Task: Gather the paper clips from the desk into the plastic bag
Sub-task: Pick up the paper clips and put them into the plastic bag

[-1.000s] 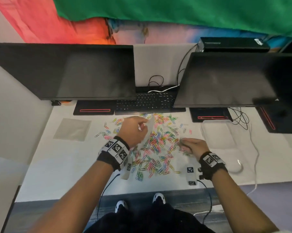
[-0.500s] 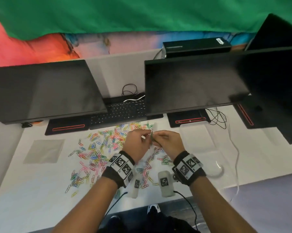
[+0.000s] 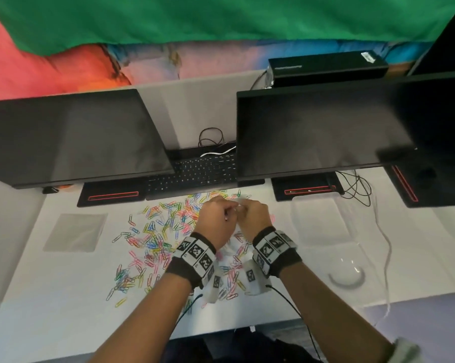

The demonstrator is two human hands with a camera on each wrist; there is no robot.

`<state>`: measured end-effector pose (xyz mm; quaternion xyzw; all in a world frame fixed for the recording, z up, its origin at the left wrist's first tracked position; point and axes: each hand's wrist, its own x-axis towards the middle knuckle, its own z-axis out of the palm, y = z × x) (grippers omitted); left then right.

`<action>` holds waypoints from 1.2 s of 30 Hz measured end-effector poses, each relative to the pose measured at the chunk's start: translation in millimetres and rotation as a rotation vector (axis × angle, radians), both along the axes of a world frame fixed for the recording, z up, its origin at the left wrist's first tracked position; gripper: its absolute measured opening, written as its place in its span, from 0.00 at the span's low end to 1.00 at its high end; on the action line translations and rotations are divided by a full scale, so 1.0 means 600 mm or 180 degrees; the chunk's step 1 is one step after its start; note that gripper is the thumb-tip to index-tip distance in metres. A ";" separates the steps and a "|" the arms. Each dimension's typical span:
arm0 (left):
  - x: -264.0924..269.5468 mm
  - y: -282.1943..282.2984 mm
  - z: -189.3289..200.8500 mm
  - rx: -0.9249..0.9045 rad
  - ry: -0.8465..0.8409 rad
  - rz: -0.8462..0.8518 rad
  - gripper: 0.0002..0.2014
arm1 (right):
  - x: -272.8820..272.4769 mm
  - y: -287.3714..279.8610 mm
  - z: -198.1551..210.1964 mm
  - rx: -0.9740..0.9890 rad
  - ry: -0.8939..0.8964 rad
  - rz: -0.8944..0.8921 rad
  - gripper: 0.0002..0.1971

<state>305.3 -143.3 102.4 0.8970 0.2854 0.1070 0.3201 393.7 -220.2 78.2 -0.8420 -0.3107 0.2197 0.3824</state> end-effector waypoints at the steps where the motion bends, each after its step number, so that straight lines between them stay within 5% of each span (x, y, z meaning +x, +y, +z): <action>1: -0.001 0.005 0.002 0.0004 -0.0031 -0.0009 0.14 | -0.001 0.004 -0.001 -0.0093 -0.0086 0.0182 0.16; 5: -0.006 0.033 -0.001 0.0025 -0.0163 0.0099 0.13 | 0.006 0.005 0.012 0.0003 -0.0046 0.0704 0.21; 10: -0.019 0.061 0.004 -0.0049 -0.0225 0.0223 0.13 | 0.040 -0.047 0.021 0.0767 0.0393 0.0050 0.13; 13: -0.033 0.072 0.008 -0.0097 -0.0387 0.0294 0.13 | 0.065 -0.108 -0.039 -0.0441 -0.0107 -0.0019 0.15; 16: -0.044 0.079 0.008 -0.0082 -0.0516 0.0203 0.12 | 0.054 -0.152 -0.126 -0.1819 -0.0097 0.0434 0.30; 21: -0.066 0.084 0.000 -0.0162 -0.0537 0.0120 0.13 | -0.023 -0.143 -0.196 -0.2451 -0.0015 0.0117 0.39; 25: -0.084 0.087 -0.008 -0.0220 -0.0573 0.0135 0.14 | -0.055 -0.093 -0.198 -0.2251 -0.0223 0.0166 0.43; 32: -0.110 0.085 -0.011 -0.0252 -0.0586 0.0119 0.14 | -0.056 -0.073 -0.241 -0.2575 -0.1443 0.1476 0.27; 36: -0.119 0.064 -0.014 -0.0242 -0.0496 0.0103 0.11 | -0.046 -0.090 -0.221 -0.2288 -0.1726 0.1567 0.17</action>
